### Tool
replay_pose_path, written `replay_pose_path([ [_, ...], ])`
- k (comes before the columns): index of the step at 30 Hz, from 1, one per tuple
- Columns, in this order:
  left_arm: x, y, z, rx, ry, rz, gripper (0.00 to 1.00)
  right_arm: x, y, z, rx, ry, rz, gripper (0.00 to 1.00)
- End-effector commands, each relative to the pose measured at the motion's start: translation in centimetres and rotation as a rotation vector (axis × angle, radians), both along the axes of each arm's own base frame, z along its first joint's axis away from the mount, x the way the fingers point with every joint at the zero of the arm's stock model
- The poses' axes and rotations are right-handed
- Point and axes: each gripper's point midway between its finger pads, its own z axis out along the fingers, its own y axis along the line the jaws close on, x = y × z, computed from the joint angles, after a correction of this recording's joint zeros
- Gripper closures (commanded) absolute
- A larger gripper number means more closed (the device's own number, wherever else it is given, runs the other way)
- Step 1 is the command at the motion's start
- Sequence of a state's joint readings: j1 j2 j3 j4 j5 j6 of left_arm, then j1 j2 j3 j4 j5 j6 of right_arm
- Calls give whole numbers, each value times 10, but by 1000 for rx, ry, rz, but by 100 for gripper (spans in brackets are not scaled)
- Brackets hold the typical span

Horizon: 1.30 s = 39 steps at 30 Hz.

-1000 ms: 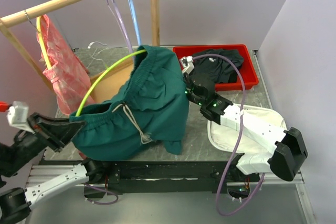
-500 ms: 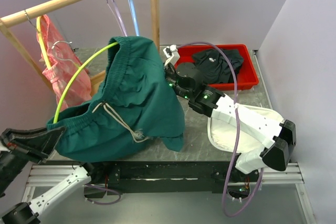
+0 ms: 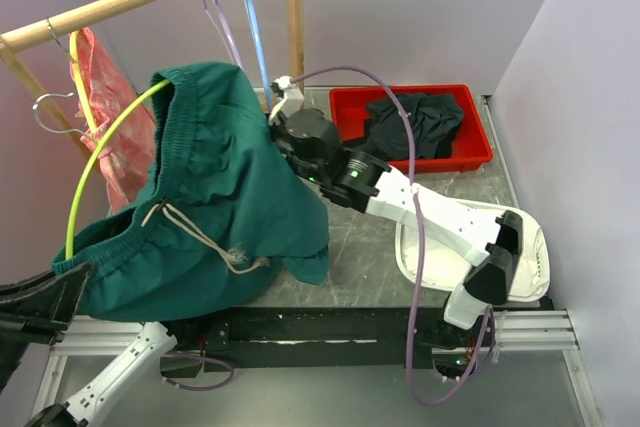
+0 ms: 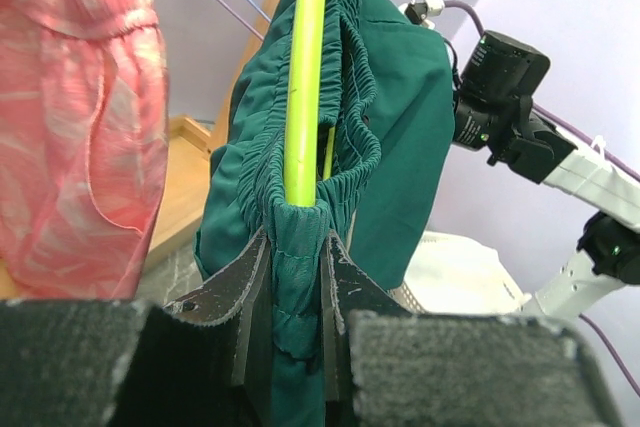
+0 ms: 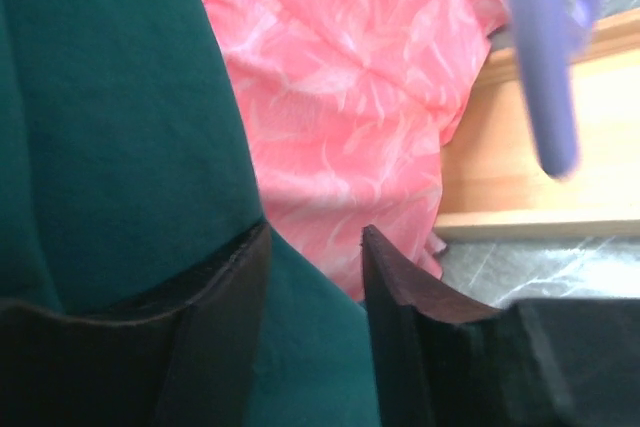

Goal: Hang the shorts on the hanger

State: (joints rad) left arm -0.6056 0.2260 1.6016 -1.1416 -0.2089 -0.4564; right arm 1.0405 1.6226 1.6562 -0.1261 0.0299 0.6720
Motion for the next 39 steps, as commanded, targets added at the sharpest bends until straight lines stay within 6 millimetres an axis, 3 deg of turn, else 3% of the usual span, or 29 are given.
replay_pose_path([
  [1,-4,17,30,-69,-94,126,99,14,10,19,-26,-49,-91,53],
  [2,-2,16,30,-66,-93,134,99,18,11,25,-30,-54,-108,53],
  [3,-2,16,30,-63,-95,143,99,27,15,14,-61,-53,-146,54],
  [4,-1,15,31,-62,-96,157,99,31,15,21,-60,-68,-168,54],
  [6,0,14,31,-62,-92,165,99,40,18,7,-108,-63,-203,53],
  [10,3,14,34,-63,-91,204,99,51,15,-2,-147,-81,-261,53],
  [19,22,11,38,-56,-46,316,99,65,3,-6,-226,-126,-337,51],
  [25,33,9,47,-70,-25,382,99,71,-5,-23,-306,-140,-376,48],
  [27,35,2,53,-73,-35,363,99,70,-11,-22,-312,-141,-388,48],
  [28,39,-1,55,-71,-30,364,99,69,-14,-34,-333,-136,-385,47],
  [29,42,-6,56,-67,-28,345,99,65,-19,-23,-300,-144,-385,46],
  [30,45,-9,57,-63,-25,339,99,61,-19,-25,-293,-139,-366,46],
  [31,52,-12,57,-62,-12,346,99,57,-22,-39,-308,-124,-354,45],
  [33,59,-15,59,-62,1,349,99,49,-25,-33,-277,-123,-328,45],
  [34,66,-17,60,-59,11,355,99,43,-25,-43,-290,-112,-306,45],
  [36,70,-19,65,-62,6,357,99,31,-27,-38,-275,-114,-282,45],
  [37,78,-21,66,-58,20,365,99,25,-28,-49,-291,-106,-263,44],
  [38,79,-22,69,-61,16,366,99,19,-31,-42,-269,-112,-256,44],
  [39,87,-24,70,-53,31,366,99,11,-32,-52,-284,-107,-240,44],
])
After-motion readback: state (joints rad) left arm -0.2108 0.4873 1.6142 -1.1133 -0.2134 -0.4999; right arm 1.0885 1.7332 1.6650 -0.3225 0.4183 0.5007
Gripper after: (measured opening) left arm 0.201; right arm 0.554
